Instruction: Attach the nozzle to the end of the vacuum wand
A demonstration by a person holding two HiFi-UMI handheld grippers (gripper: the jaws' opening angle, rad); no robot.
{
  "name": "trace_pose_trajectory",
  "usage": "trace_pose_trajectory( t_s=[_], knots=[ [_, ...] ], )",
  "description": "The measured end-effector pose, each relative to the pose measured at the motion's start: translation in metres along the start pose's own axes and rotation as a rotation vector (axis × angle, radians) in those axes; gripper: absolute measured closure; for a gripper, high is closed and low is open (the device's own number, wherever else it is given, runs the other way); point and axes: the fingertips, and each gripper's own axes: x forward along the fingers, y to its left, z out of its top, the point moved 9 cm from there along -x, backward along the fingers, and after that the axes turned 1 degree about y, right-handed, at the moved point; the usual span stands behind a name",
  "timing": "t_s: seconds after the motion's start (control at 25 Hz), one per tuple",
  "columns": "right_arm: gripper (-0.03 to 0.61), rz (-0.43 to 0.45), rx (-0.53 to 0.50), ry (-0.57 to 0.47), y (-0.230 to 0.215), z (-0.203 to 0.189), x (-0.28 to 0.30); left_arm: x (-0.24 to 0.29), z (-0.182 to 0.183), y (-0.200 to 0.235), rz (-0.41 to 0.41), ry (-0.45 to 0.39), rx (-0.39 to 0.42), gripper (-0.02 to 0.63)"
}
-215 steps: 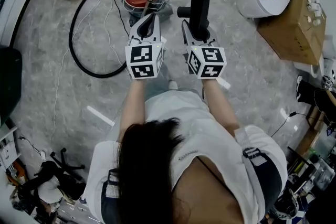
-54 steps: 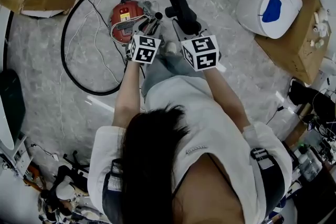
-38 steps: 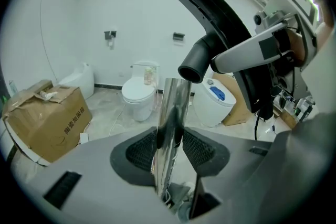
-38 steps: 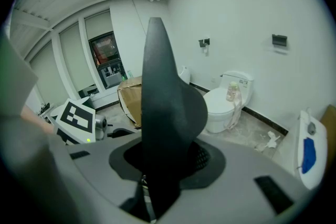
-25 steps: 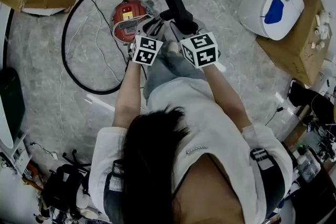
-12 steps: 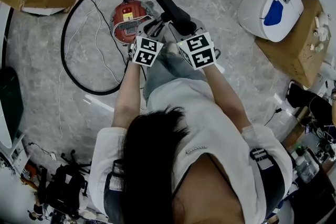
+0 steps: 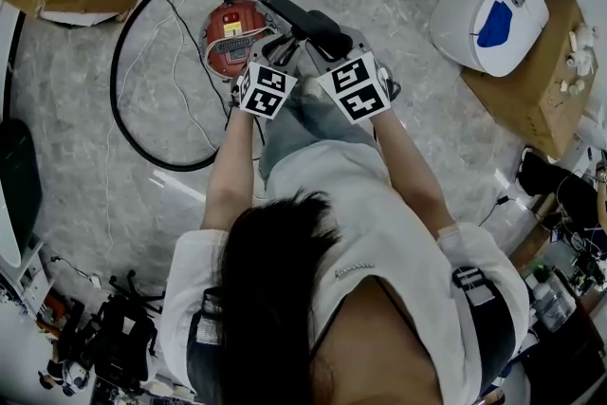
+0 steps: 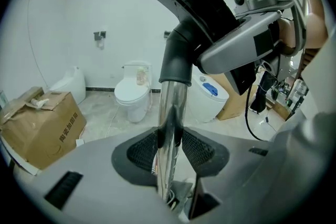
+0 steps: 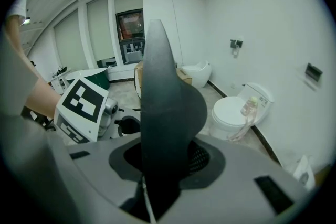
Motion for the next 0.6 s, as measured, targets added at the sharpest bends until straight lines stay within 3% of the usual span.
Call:
trace_pose_trajectory(
  t_s=[0.36, 0.6],
  knots=[
    [0.453, 0.098, -0.107, 0.128, 0.002, 0.006, 0.01, 0.001, 0.0, 0.001, -0.013, 0.018, 0.016, 0.47],
    [0.453, 0.127, -0.058, 0.126, 0.0, 0.006, 0.013, 0.001, 0.001, 0.005, -0.023, 0.017, 0.012, 0.471]
  ],
)
